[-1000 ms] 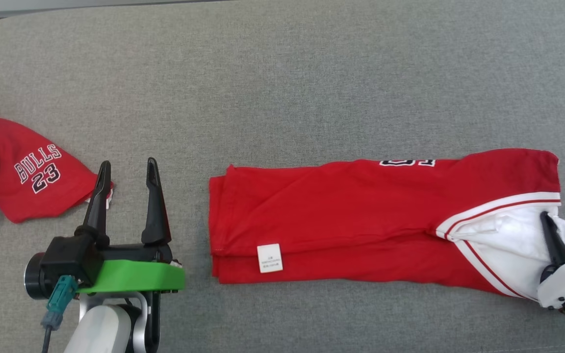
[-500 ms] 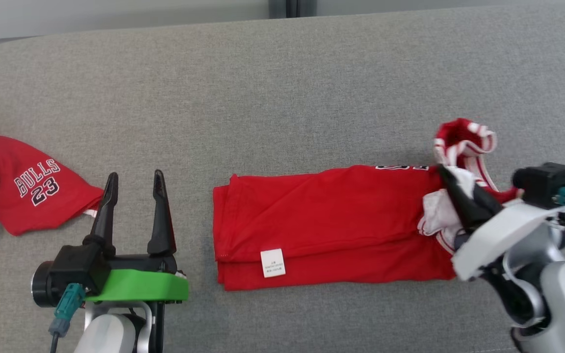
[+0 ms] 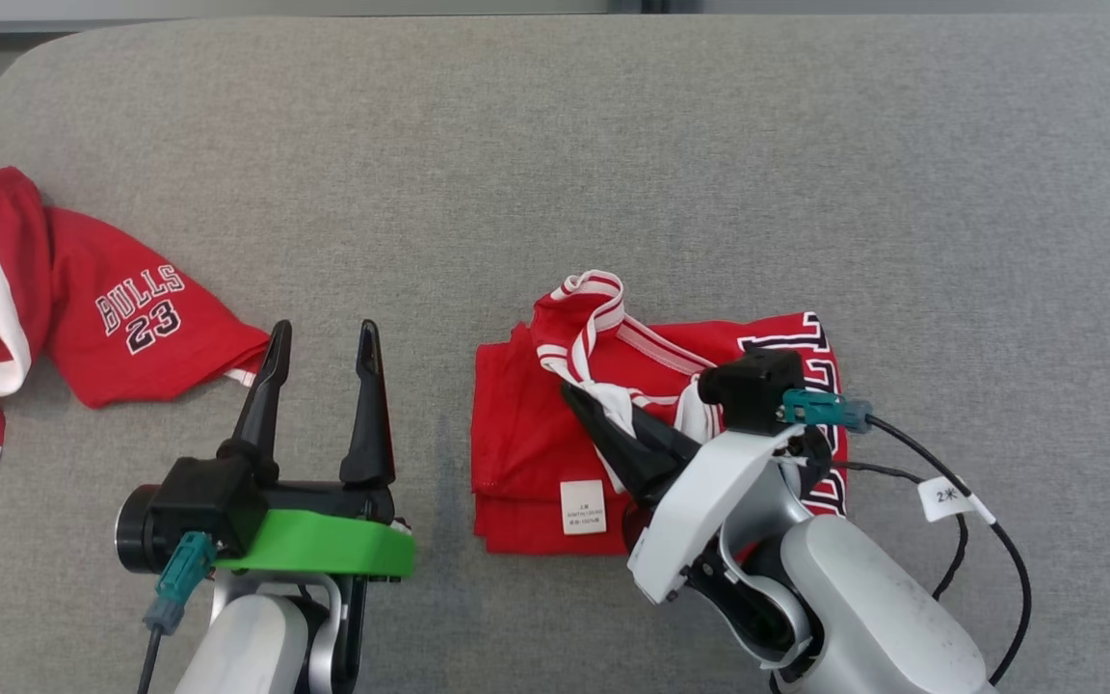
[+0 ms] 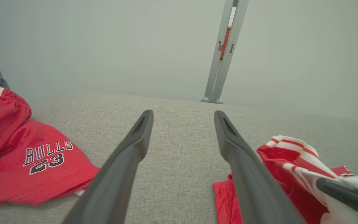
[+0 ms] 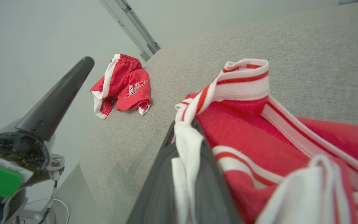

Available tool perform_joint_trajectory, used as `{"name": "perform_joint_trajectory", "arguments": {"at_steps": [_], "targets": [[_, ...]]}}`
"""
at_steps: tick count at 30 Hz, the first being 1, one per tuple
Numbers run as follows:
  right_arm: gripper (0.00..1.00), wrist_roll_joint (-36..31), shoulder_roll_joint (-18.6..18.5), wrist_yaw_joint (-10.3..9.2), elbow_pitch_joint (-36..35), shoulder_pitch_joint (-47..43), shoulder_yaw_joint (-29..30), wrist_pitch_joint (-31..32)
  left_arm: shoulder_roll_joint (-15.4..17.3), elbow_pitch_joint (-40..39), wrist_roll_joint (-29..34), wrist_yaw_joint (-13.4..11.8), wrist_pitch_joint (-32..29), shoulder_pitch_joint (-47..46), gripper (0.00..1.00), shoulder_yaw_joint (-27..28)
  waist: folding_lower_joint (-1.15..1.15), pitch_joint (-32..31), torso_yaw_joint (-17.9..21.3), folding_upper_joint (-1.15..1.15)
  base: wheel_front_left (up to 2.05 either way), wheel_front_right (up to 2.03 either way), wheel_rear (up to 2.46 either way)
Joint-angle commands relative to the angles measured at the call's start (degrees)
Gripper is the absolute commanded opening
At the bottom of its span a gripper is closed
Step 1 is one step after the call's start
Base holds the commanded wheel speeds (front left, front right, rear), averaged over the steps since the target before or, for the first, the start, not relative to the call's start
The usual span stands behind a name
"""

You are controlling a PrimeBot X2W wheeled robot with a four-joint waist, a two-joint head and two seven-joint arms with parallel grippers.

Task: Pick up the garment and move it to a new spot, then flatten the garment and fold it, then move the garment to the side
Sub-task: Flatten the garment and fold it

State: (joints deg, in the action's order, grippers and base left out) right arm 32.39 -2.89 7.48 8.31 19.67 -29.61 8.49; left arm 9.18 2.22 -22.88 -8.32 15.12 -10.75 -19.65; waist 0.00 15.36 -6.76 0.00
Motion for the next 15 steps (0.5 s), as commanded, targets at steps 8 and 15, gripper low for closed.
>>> {"name": "perform_joint_trajectory", "arguments": {"at_steps": [8,15], "targets": [[1.0,1.9,-0.1,0.02,7.0,5.9,-5.5,-10.1,-1.3,1.1,1.1,0.8,0.0,-1.4,1.0,1.1,0.0,2.2,-1.5,0.0,0.0,0.0,0.0],[1.0,-0.8,-2.4,0.01,2.9,8.6,-6.7,-19.9,-1.5,1.5,1.8,1.2,0.0,-0.8,1.0,2.5,0.0,2.0,0.2,0.0,0.0,0.0,0.0]]}}
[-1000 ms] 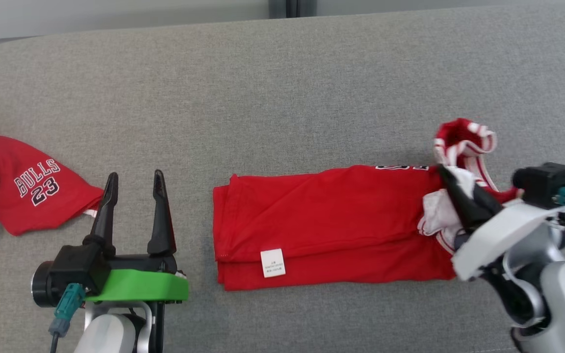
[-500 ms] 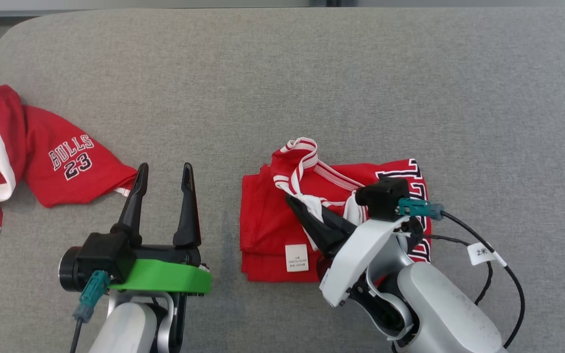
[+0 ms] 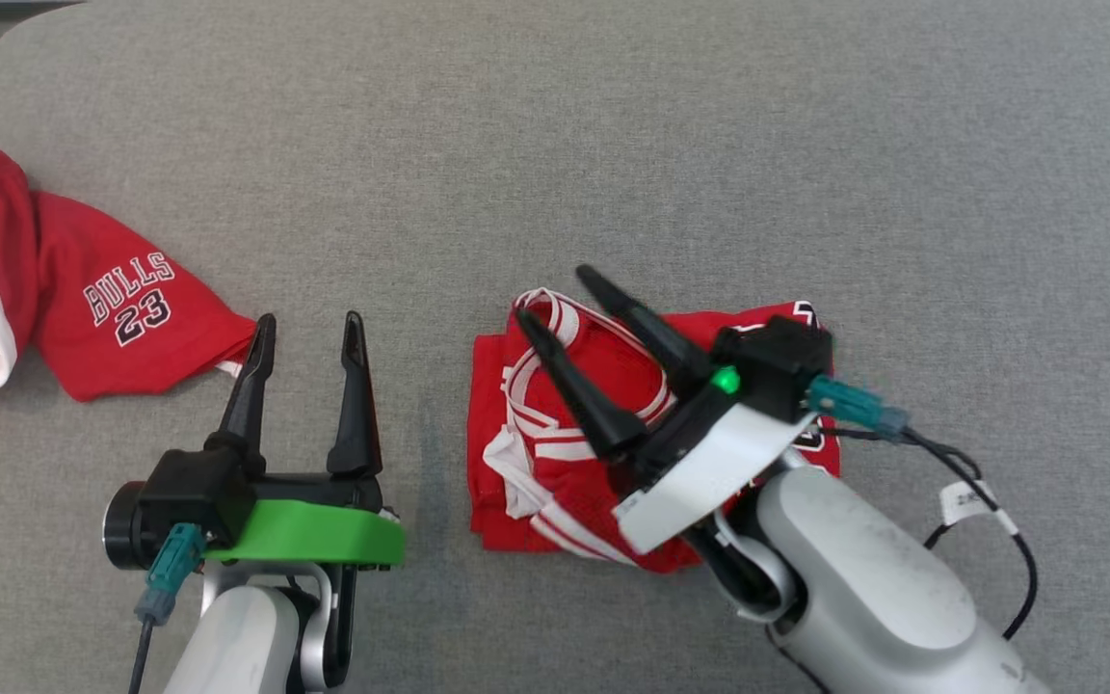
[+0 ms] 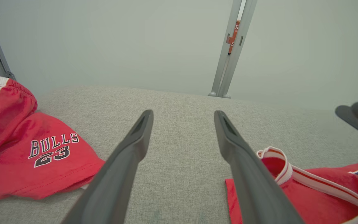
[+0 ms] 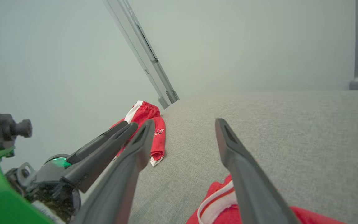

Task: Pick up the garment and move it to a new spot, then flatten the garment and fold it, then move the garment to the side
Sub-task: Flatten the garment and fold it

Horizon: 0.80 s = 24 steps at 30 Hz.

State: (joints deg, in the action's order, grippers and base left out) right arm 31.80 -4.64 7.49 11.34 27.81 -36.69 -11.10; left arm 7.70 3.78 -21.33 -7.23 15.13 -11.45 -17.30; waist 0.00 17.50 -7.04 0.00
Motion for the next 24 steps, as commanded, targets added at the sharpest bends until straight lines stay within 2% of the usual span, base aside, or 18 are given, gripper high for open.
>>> {"name": "perform_joint_trajectory", "arguments": {"at_steps": [1,9,15,19,24], "targets": [[1.0,-1.1,-1.6,0.0,-1.2,0.3,1.8,-1.2,0.1,0.0,0.3,0.1,0.0,0.0,1.0,0.4,0.0,-0.2,0.8,0.0,0.0,0.0,0.0],[1.0,-7.4,-8.1,0.0,-7.3,-8.8,19.7,-2.1,1.4,-0.3,1.3,-0.5,0.0,1.3,1.0,2.4,0.0,-0.9,3.8,0.0,0.0,0.0,0.0],[1.0,-11.7,-9.0,0.0,-12.2,-19.2,32.3,0.3,2.5,-0.6,1.5,-1.1,0.0,2.6,1.0,3.7,0.0,-1.7,5.6,0.0,0.0,0.0,0.0],[1.0,-13.6,-7.6,0.0,-16.0,-25.0,37.1,2.0,3.4,-1.2,1.8,-1.7,-0.1,3.9,1.0,4.1,0.0,-2.4,6.7,0.0,0.0,0.0,0.0],[1.0,-14.6,-6.6,0.0,-19.2,-28.3,38.7,3.6,4.1,-2.1,2.1,-1.9,-0.9,5.0,1.0,3.8,0.0,-3.0,7.3,0.0,0.0,0.0,0.0]]}}
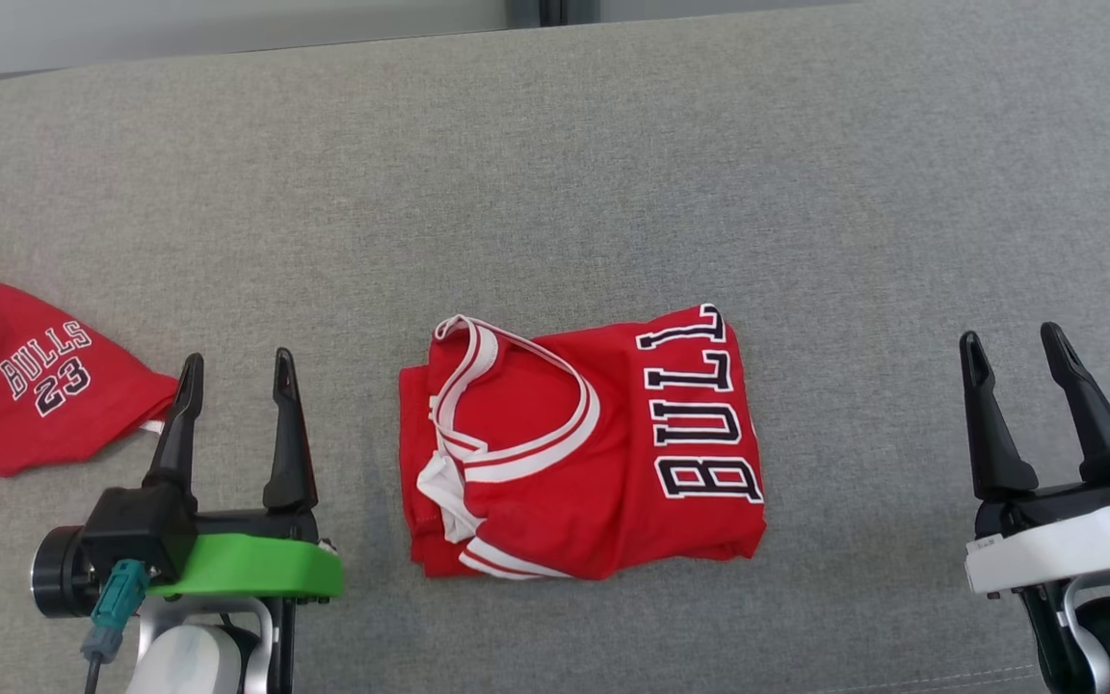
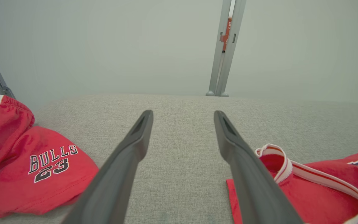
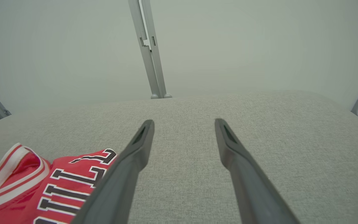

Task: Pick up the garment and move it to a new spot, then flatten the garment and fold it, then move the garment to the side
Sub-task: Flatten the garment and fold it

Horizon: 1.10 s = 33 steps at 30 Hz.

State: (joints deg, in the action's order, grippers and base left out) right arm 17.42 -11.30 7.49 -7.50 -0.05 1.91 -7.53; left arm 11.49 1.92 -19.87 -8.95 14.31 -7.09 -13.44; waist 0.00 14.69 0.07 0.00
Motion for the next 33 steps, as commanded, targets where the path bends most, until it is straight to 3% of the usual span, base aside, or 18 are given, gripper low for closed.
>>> {"name": "perform_joint_trajectory", "arguments": {"at_steps": [1,10,11,12,13,17,26,33], "targets": [[1.0,-0.4,0.3,0.0,-0.8,-0.9,0.2,0.4,0.5,-0.4,0.6,-0.2,-0.2,0.9,1.0,-0.1,0.0,-0.3,0.3,0.0,0.0,0.0,0.0],[1.0,-0.7,0.6,0.0,-2.6,-2.1,0.8,1.7,0.9,-0.5,0.3,-0.5,-0.5,1.3,1.0,-0.5,0.0,-0.7,0.1,0.0,0.0,0.0,0.0],[0.67,-0.6,0.6,0.0,-2.7,-2.1,0.7,1.8,0.8,-0.6,0.4,-0.6,-0.5,1.4,1.0,-0.6,0.0,-0.7,0.1,0.0,0.0,0.0,0.0],[0.46,-0.5,0.6,0.0,-2.7,-2.0,0.6,1.9,0.8,-0.7,0.4,-0.7,-0.5,1.4,1.0,-0.6,0.0,-0.7,0.0,0.0,0.0,0.0,0.0],[0.0,-0.4,0.5,0.0,-2.5,-2.0,0.1,2.6,0.8,-0.8,0.4,-0.7,-0.6,1.3,1.0,-0.7,0.0,-0.6,-0.1,0.0,0.0,0.0,0.0],[0.0,0.2,0.1,0.0,-2.0,0.0,-4.7,4.0,0.7,-1.3,0.6,-0.7,-0.7,0.3,1.0,-1.1,0.0,0.1,-0.6,0.0,0.0,0.0,0.0],[0.0,4.3,2.9,0.0,7.3,9.0,-25.3,3.9,-0.6,-0.3,0.7,0.3,-0.4,-2.9,1.0,-2.7,0.0,2.3,-3.4,0.0,0.0,0.0,0.0],[0.0,6.6,3.4,0.0,17.9,13.2,-28.9,4.8,-1.8,1.3,0.4,0.8,0.3,-3.7,1.0,-3.4,0.0,2.9,-4.9,0.0,0.0,0.0,0.0]]}}
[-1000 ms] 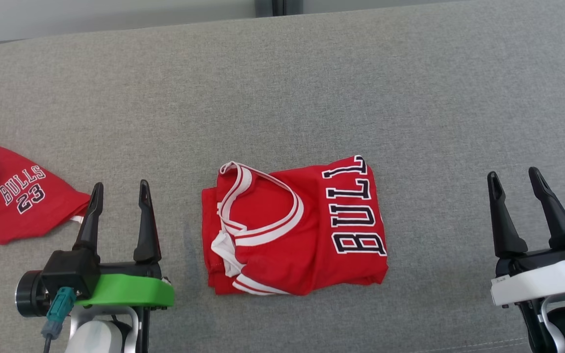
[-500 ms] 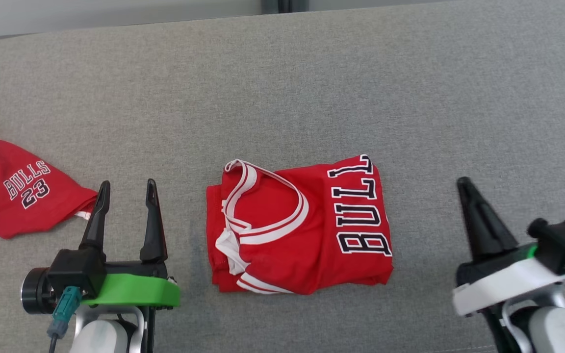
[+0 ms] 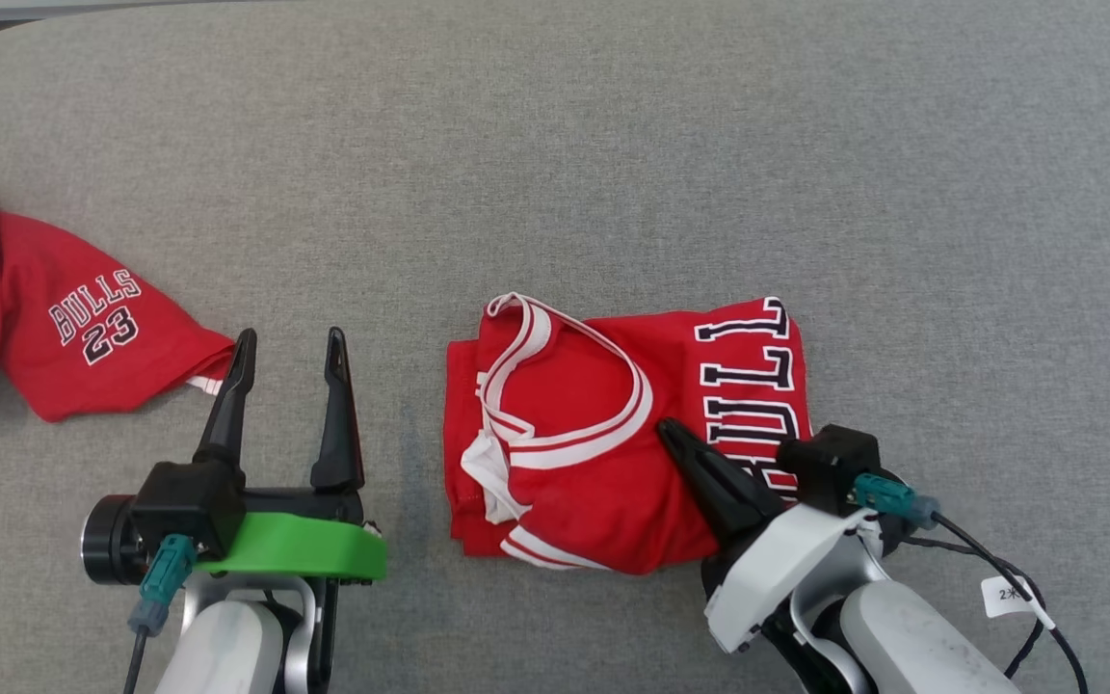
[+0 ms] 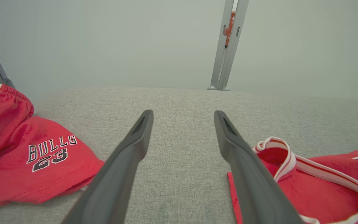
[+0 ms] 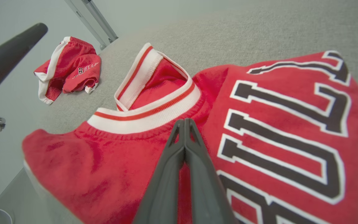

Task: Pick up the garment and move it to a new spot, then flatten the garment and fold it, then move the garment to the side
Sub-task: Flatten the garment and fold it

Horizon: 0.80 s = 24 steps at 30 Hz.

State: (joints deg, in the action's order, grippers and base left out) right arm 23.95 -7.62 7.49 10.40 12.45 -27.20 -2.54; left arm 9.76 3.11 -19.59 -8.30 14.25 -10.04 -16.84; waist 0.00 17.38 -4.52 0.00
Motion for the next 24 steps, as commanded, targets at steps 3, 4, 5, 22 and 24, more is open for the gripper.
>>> {"name": "perform_joint_trajectory", "arguments": {"at_steps": [3,4,5,22,24], "targets": [[0.0,0.4,-0.9,0.0,2.7,1.0,1.6,-0.5,-0.4,0.5,0.2,0.3,0.5,-1.1,1.0,-0.1,0.0,0.4,-0.6,0.0,0.0,0.0,0.0],[0.0,0.5,-1.0,0.0,3.3,0.9,2.0,-0.3,-0.4,0.6,0.2,0.3,0.5,-1.2,1.0,0.0,0.0,0.5,-0.6,0.0,0.0,0.0,0.0],[0.0,0.5,-1.2,0.0,4.0,0.8,2.5,-0.1,-0.5,0.6,0.2,0.4,0.5,-1.2,1.0,0.1,0.0,0.6,-0.6,0.0,0.0,0.0,0.0],[0.0,0.7,1.1,0.0,8.5,4.3,-1.0,2.7,-1.2,1.7,0.5,1.3,0.9,-2.0,1.0,0.3,0.0,0.9,-1.0,0.0,0.0,0.0,0.0],[0.0,1.2,1.7,0.0,9.4,5.2,-2.2,3.5,-1.3,1.8,0.6,1.5,0.9,-2.1,1.0,0.3,0.0,0.9,-1.2,0.0,0.0,0.0,0.0]]}}
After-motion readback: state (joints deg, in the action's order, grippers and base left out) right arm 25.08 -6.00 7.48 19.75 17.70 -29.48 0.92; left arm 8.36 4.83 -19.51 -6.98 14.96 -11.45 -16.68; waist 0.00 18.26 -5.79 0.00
